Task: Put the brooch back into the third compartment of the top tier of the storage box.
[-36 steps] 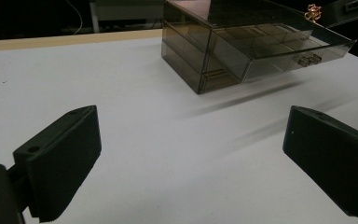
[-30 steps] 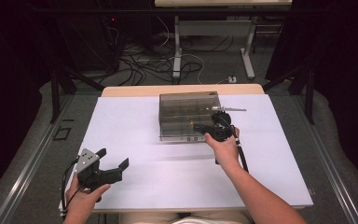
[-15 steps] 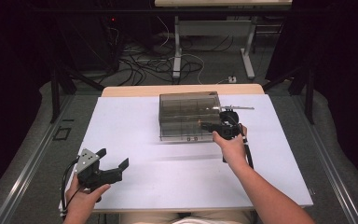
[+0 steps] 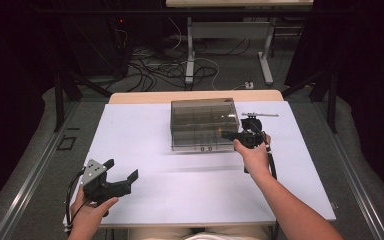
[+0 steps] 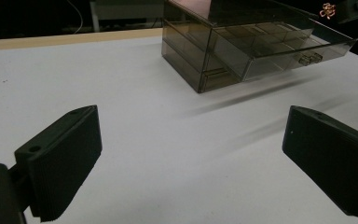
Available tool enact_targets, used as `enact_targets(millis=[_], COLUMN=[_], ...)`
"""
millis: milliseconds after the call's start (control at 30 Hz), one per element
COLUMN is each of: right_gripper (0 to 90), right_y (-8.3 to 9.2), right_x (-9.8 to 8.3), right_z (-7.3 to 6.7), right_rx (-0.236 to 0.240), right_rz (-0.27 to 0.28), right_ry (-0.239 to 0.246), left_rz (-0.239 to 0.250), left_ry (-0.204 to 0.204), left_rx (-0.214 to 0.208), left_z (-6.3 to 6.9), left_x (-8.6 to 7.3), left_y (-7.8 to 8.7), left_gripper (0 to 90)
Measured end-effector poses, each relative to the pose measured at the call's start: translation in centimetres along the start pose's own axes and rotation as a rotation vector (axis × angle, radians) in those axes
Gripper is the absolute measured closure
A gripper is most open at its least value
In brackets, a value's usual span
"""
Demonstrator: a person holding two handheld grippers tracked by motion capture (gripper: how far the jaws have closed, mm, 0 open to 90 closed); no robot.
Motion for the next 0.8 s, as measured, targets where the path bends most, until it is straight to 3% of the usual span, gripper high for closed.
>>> enact_targets(millis=[333, 800], right_gripper=[89.6, 89.6], right_y=[-0.4, -0.5], right_x=[-0.3, -0.8], right_z=[1.1, 1.8], right_rx=[-0.024, -0.034], right_rz=[-0.015, -0.053], right_ry=[-0.028, -0.028], left_rz=[-0.001, -0.003], left_ry=[-0.004, -0.011], left_rx=[0.0, -0.001], left_z=[0.0, -0.1], left_x=[0.0, 0.0], left_y=[0.0, 0.0], left_gripper=[4.6, 4.7])
Point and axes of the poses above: each handheld gripper's, and its own axes: y roughly backward along the jaws, x roughly out of its top, z roughly to its right, the point moved 10 cm from there along -y, roughly forward along the jaws, and after that the axes turned 13 degrees about z, right-handed, at the moved point
